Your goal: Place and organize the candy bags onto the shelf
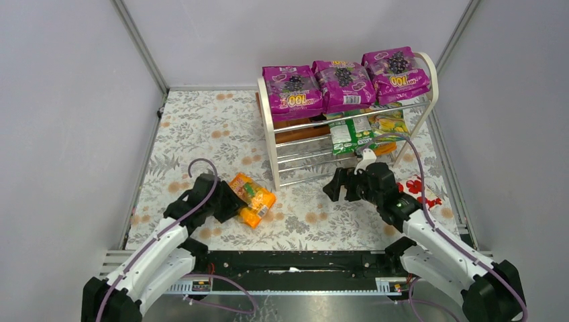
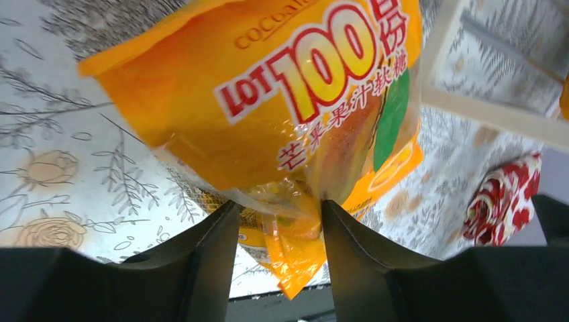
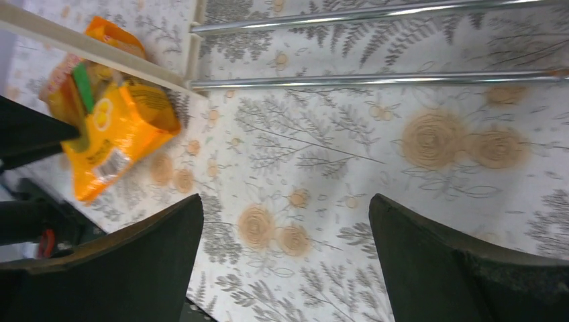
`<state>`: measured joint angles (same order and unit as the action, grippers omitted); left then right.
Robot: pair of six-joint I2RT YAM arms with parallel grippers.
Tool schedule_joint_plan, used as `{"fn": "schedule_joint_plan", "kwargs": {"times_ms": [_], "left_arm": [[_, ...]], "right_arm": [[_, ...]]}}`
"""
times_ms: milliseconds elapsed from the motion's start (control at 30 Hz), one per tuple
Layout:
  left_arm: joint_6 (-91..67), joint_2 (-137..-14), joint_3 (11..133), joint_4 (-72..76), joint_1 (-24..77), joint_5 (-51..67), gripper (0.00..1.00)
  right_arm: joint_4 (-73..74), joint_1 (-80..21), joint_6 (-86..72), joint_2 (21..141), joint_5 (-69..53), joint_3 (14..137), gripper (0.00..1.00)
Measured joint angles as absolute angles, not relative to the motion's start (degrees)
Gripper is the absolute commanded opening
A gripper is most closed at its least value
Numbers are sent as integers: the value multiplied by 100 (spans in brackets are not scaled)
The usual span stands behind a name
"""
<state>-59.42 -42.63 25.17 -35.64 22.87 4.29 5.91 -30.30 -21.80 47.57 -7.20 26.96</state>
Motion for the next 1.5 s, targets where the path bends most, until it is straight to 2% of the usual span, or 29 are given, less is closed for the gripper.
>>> {"fn": "schedule_joint_plan", "kwargs": {"times_ms": [133, 233, 300, 367, 500, 600, 1100, 1267, 1300, 1333, 1400, 1500], "left_arm": [[-6060, -4091, 2263, -3321, 2552, 642, 48], [-6134, -4104, 2176, -3153, 2641, 803, 47], [-6141, -4176, 2171, -3068, 2676, 886, 40], [-6141, -4283, 2171, -2958, 2698, 963, 28], [-6112, -4368, 2171, -2781, 2714, 1173, 10], [-6084, -4324, 2115, -2617, 2718, 1389, 1], [-6866, -3498, 1133, -1533, 2731, 2740, 0], [-7220, -3361, 856, -1142, 2740, 3094, 0], [-7269, -3341, 810, -1063, 2740, 3129, 0], [-7319, -3334, 768, -1000, 2738, 3146, 0], [-7387, -3304, 720, -891, 2738, 3170, 0], [-7413, -3295, 692, -805, 2738, 3181, 9]], "right_arm": [[-209, -3085, -2952, 4995, -1142, 2408, 100], [-897, -3489, -3769, 5389, -1247, 2206, 100], [-1286, -3935, -4233, 5723, -1262, 2178, 100], [-1855, -4412, -4827, 6169, -1258, 2165, 100], [-3223, -4845, -6073, 7150, -1192, 1896, 100], [-4053, -5035, -6901, 7797, -989, 1577, 100], [-7157, -6302, -8877, 10322, 115, 1809, 100], [-7666, -6455, -9019, 10645, 513, 1900, 100], [-7701, -6464, -9019, 10645, 567, 1900, 97], [-7717, -6475, -9017, 10645, 648, 1900, 88], [-7723, -6484, -8976, 10645, 753, 1896, 78], [-7712, -6488, -8858, 10643, 849, 1887, 65]]}}
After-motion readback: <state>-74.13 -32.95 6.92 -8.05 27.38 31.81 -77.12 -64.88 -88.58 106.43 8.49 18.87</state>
